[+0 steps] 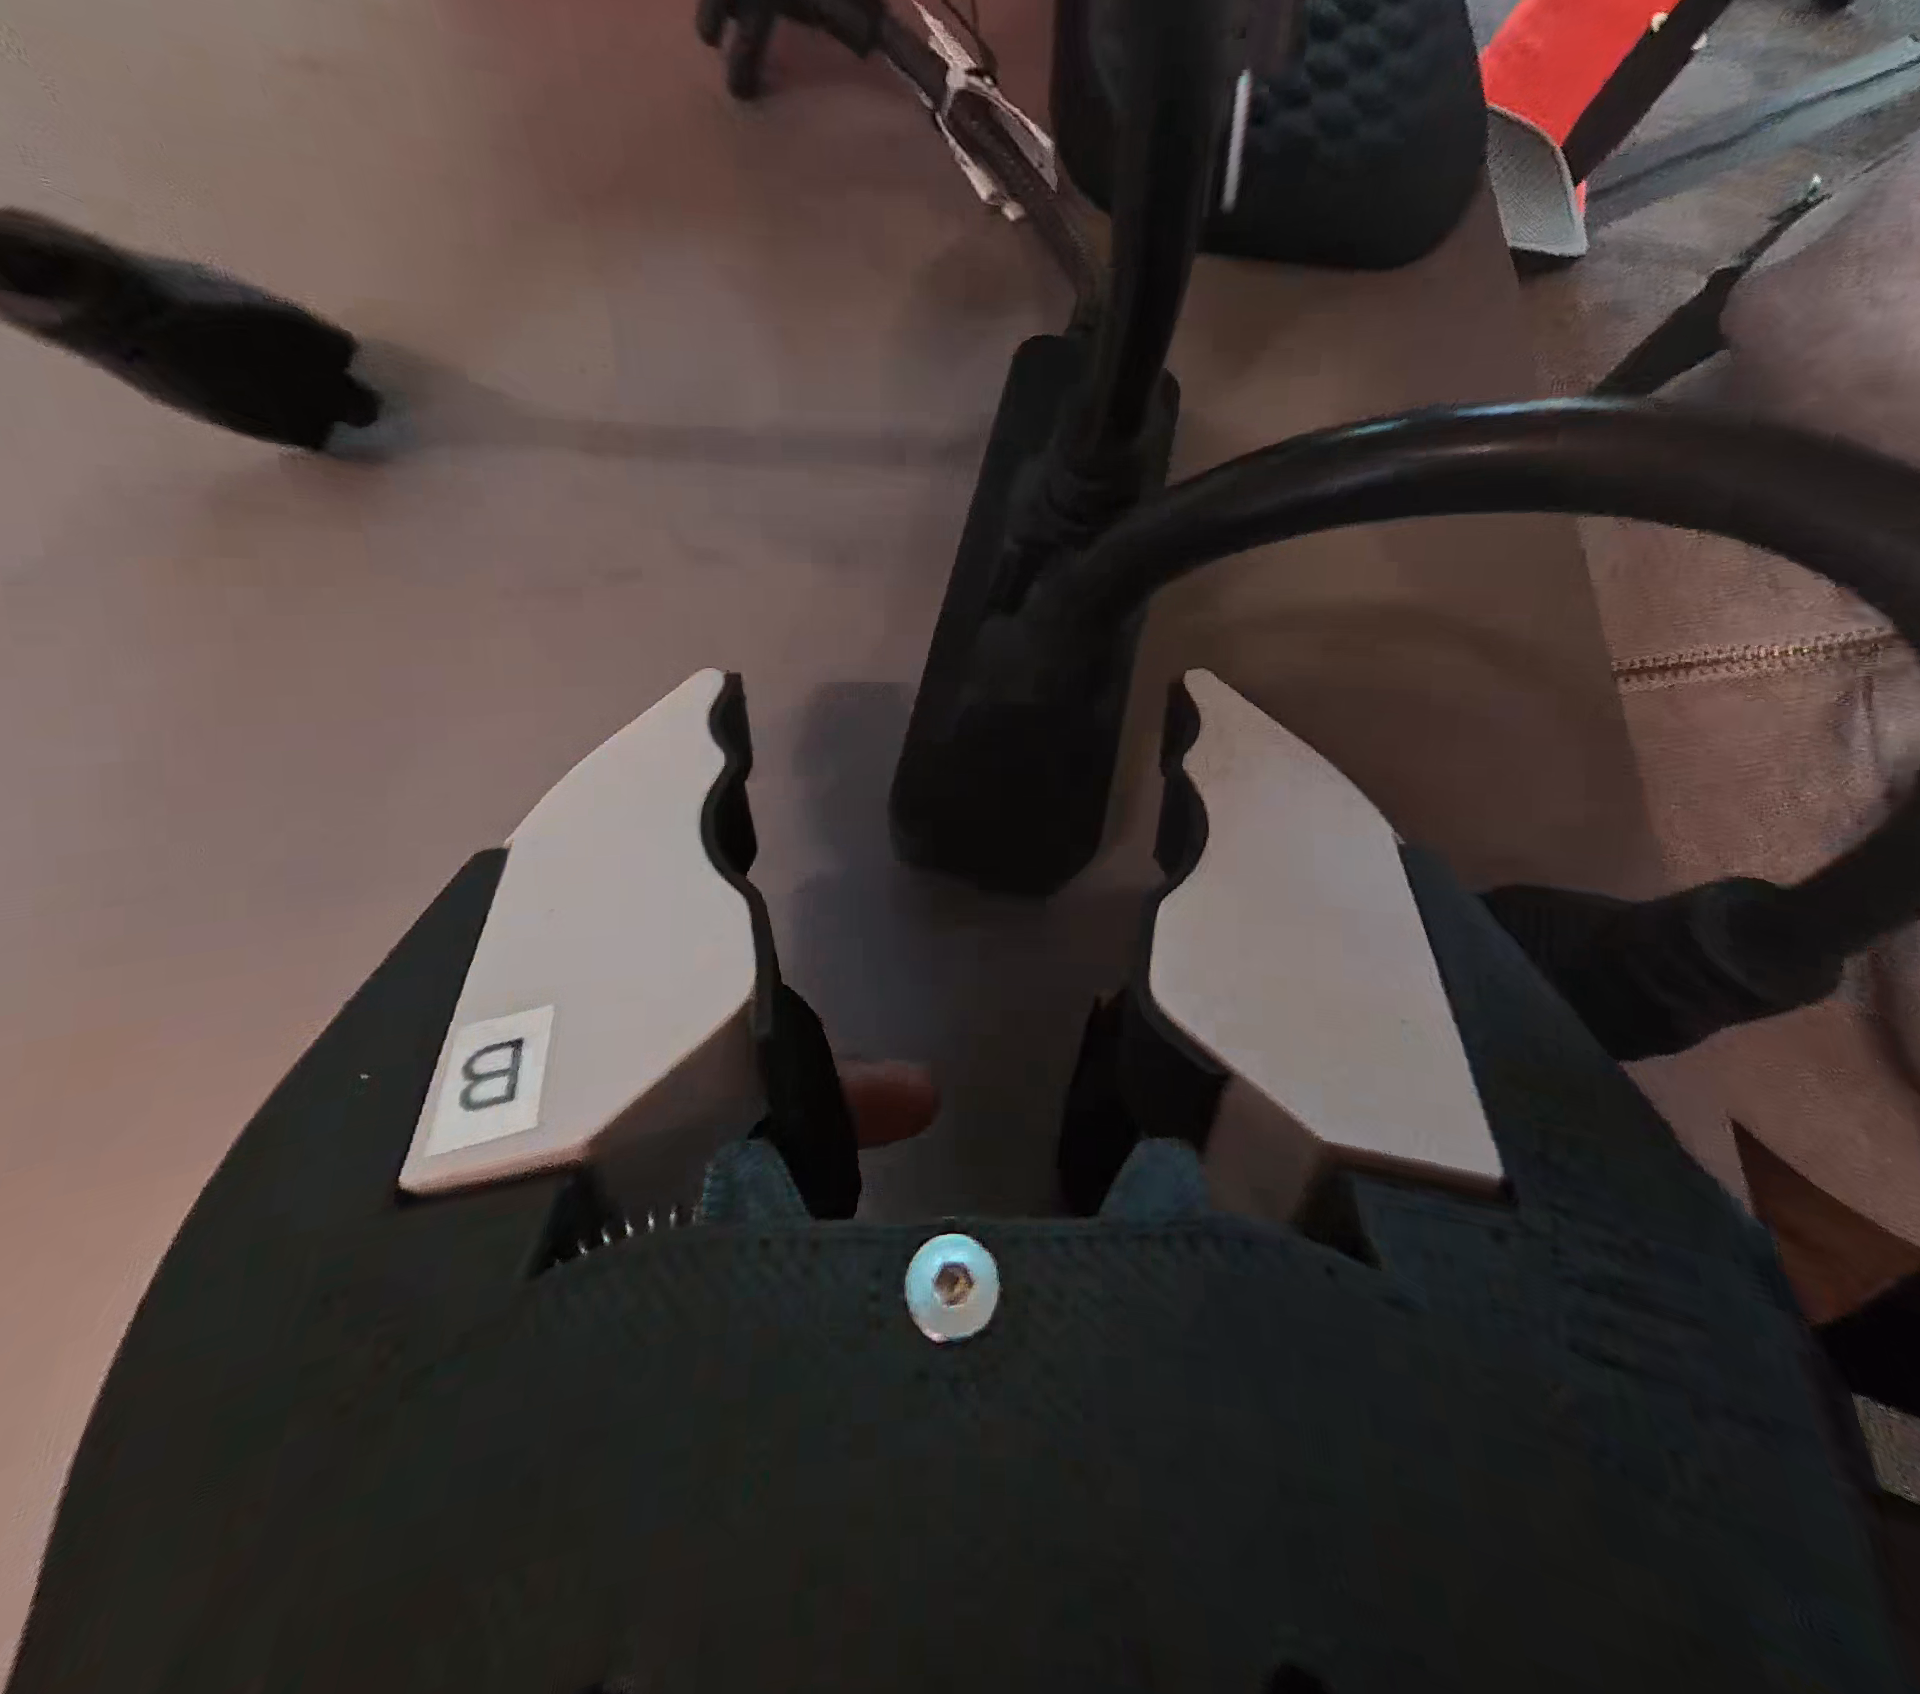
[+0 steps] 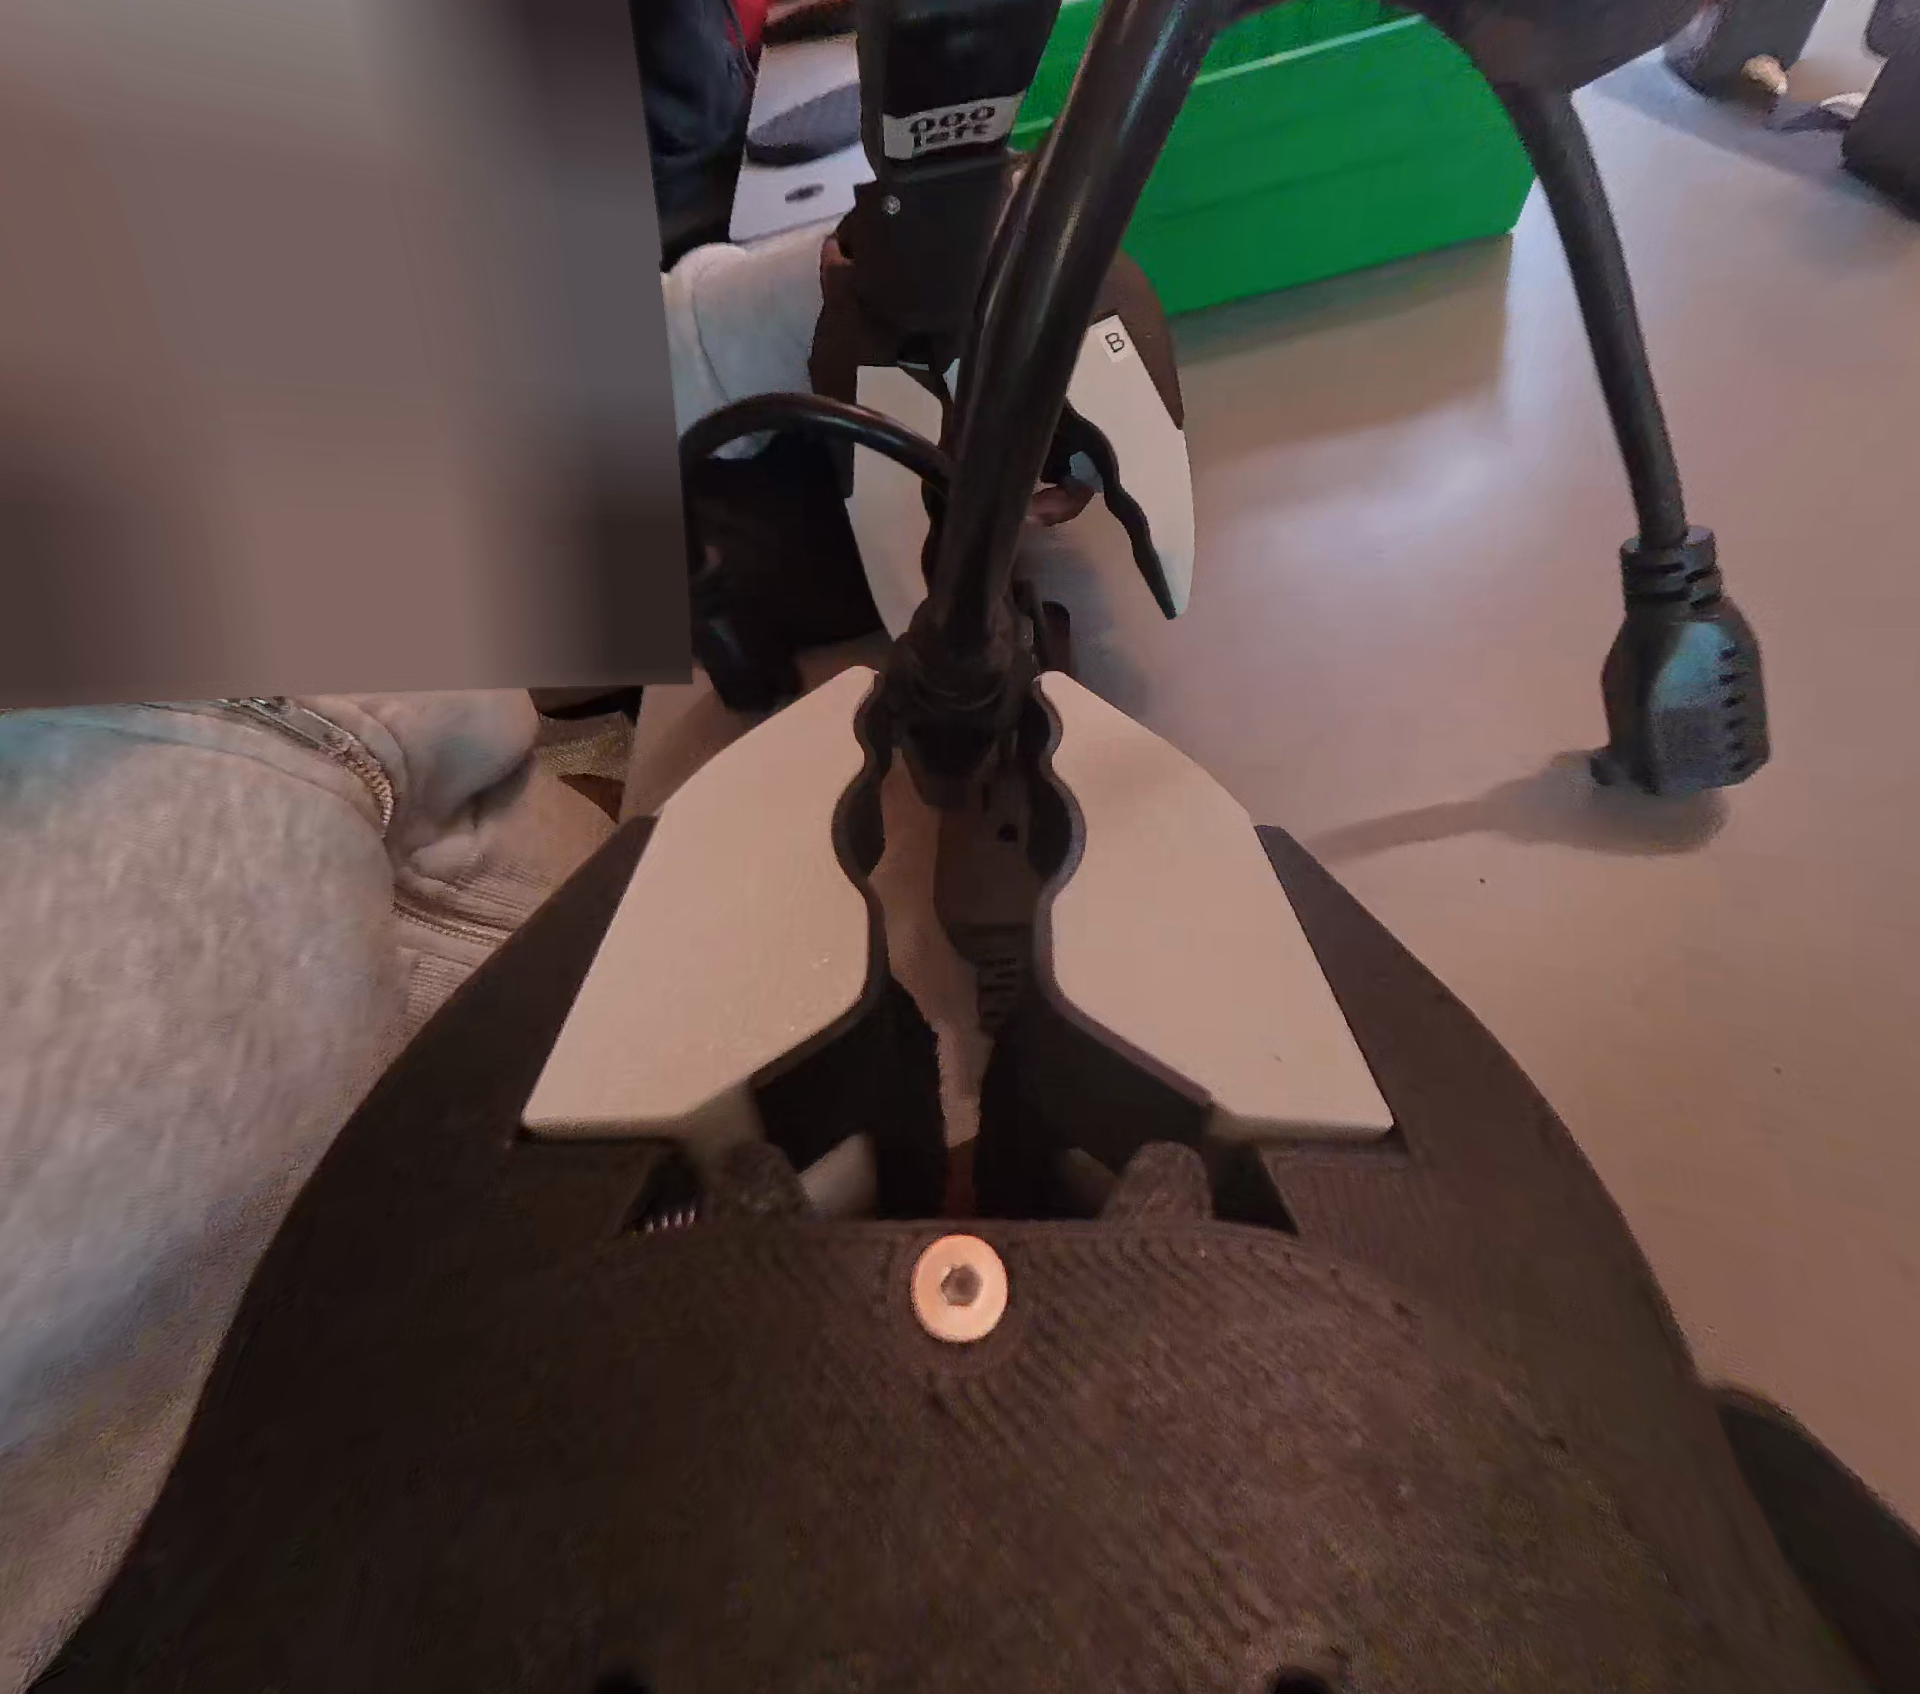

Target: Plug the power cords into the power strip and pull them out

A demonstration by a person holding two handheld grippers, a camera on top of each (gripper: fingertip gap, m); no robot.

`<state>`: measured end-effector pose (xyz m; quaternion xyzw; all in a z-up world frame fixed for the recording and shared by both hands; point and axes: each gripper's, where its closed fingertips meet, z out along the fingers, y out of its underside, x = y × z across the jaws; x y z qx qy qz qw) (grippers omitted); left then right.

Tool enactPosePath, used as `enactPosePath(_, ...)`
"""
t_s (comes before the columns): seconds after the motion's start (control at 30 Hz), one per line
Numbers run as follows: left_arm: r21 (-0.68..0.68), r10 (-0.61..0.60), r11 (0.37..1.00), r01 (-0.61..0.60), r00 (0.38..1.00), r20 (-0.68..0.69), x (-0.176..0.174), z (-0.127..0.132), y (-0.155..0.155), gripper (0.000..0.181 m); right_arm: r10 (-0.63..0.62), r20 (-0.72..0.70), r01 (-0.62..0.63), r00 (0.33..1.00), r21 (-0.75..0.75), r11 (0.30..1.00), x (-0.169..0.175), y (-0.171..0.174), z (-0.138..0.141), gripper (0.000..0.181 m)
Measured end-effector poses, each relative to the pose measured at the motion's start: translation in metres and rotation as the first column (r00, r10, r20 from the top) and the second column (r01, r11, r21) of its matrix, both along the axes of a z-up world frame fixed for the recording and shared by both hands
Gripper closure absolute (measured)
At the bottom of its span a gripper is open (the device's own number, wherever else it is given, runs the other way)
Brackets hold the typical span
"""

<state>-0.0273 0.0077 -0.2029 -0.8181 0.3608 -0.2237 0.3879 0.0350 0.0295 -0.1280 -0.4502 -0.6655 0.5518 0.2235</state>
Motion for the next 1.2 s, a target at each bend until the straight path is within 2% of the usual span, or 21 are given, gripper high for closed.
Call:
enactPosePath(0.1,0.008,-0.033,0.999,0.034,0.998,-0.058,0.003,-0.012,-0.003,0.11,0.005,0.058,-0.008,0.998,0.045,0.999,-0.009,-0.005,-0.018,0.157)
enactPosePath(0.2,-0.019,-0.076,0.997,0.074,0.993,-0.088,0.006,-0.023,-0.01,0.134,0.011,0.105,-0.02,0.994,0.091,0.996,-0.013,-0.009,-0.034,0.156)
enactPosePath(0.53,-0.01,-0.097,0.995,0.097,0.99,-0.102,0.008,-0.024,-0.01,0.135,0.04,0.143,-0.075,0.989,0.246,0.966,-0.022,-0.013,-0.04,0.156)
enactPosePath(0.7,-0.011,-0.1,0.995,0.1,0.99,-0.103,0.009,-0.024,-0.01,0.136,0.006,0.211,-0.076,0.977,0.325,0.943,-0.019,-0.009,-0.047,0.156)
enactPosePath(0.97,-0.011,-0.102,0.995,0.101,0.989,-0.105,0.012,-0.024,-0.013,0.136,0.012,0.262,-0.089,0.965,0.287,0.954,-0.019,-0.013,-0.054,0.156)
enactPosePath(1.03,0.0,-0.098,0.995,0.099,0.988,-0.119,0.013,-0.024,-0.013,0.136,0.007,0.257,-0.095,0.966,0.332,0.939,-0.021,-0.016,-0.057,0.155)
enactPosePath(1.2,0.002,-0.096,0.995,0.097,0.988,-0.119,0.013,-0.024,-0.013,0.136,-0.016,0.229,-0.055,0.973,0.299,0.953,-0.02,-0.015,-0.058,0.155)
